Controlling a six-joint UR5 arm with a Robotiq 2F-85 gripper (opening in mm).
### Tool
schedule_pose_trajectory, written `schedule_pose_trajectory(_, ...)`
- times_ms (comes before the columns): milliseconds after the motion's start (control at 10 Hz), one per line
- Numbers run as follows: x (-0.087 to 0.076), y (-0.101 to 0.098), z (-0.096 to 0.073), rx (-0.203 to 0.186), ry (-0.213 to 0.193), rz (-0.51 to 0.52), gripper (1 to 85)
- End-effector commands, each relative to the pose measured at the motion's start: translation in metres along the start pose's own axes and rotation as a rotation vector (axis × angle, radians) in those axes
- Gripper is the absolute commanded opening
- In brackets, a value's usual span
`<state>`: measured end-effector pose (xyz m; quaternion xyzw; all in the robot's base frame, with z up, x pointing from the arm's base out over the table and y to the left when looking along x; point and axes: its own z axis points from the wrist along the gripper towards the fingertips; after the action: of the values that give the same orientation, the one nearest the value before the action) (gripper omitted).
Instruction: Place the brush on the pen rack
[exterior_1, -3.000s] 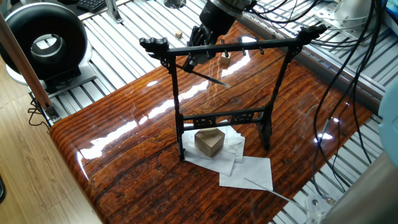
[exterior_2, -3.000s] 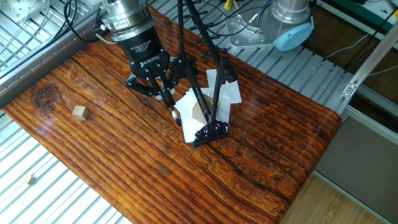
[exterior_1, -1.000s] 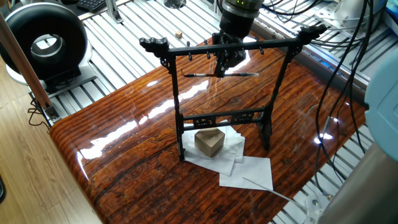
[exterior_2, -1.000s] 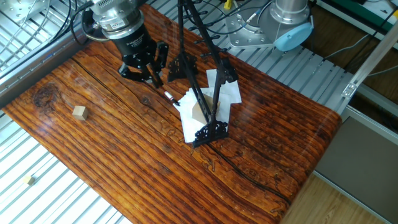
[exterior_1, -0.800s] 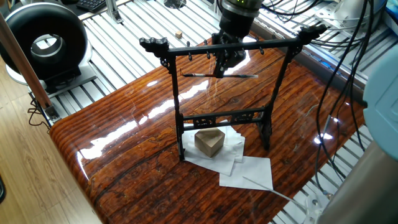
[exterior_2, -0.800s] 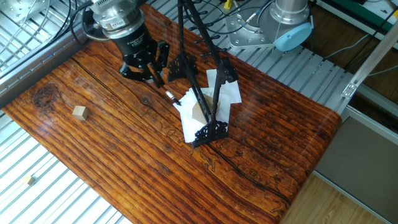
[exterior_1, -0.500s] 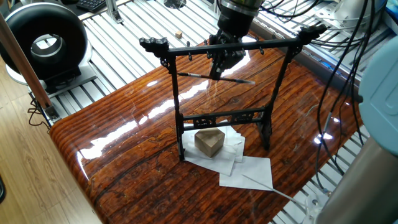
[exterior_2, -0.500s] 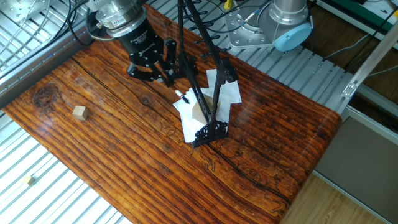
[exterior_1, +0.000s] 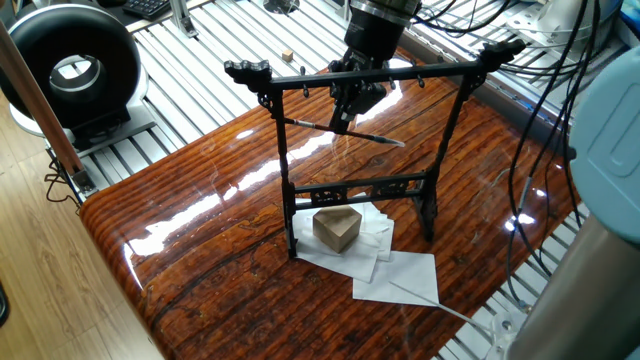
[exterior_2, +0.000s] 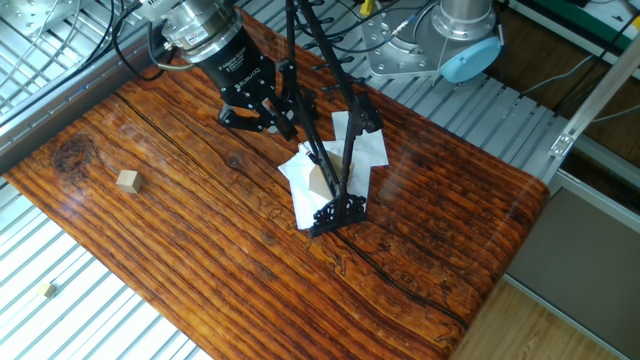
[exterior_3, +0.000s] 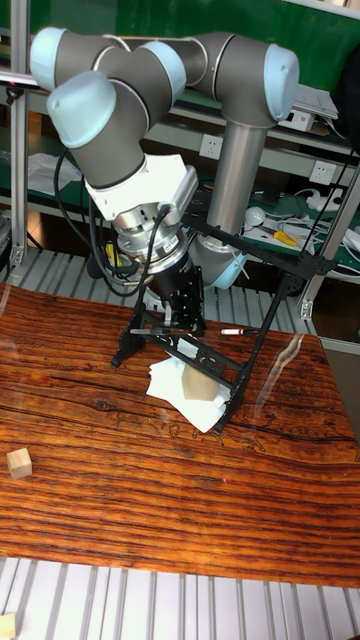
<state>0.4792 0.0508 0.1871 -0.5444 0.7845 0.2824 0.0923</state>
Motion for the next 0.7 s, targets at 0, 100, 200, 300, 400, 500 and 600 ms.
schedule_pose_trajectory(0, -0.0010, 0.0008, -0.0012, -0.022, -0.017, -0.006, 1.0)
schedule_pose_trajectory(100, -0.0012, 0.0001, -0.0011, -0.029, -0.022, -0.009, 1.0)
schedule_pose_trajectory(200, -0.0026, 0.0017, -0.0009, -0.040, -0.027, -0.008, 1.0)
schedule_pose_trajectory(300, -0.0045, 0.0023, -0.0008, -0.043, -0.032, -0.004, 1.0)
schedule_pose_trajectory(400, -0.0053, 0.0012, -0.0007, -0.041, -0.033, 0.004, 1.0)
schedule_pose_trajectory(500, -0.0032, -0.0010, -0.0003, -0.037, -0.025, 0.005, 1.0)
schedule_pose_trajectory(600, -0.0009, -0.0034, 0.0001, -0.032, -0.016, 0.007, 1.0)
